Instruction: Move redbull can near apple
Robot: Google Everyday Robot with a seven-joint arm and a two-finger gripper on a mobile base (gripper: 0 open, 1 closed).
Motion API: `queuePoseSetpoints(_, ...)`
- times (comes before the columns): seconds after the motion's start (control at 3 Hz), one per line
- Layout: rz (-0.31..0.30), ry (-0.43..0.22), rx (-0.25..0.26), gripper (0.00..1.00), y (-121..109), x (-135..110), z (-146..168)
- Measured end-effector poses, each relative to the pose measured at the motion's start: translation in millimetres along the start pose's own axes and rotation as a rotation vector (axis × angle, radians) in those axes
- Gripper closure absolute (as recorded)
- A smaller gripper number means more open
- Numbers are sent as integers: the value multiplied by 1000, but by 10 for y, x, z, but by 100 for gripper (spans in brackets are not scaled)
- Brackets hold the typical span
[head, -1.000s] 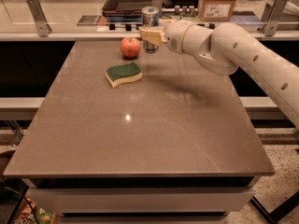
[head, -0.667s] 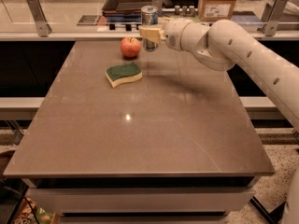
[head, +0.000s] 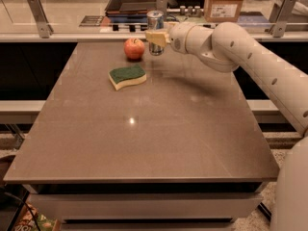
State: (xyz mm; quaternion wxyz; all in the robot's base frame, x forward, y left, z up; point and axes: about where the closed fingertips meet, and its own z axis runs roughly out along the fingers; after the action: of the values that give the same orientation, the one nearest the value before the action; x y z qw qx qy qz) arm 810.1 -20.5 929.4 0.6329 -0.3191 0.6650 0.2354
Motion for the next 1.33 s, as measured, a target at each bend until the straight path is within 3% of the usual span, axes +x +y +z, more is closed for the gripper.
queuePoseSetpoints(1.33,41,-29,-8,100,-62,254,139)
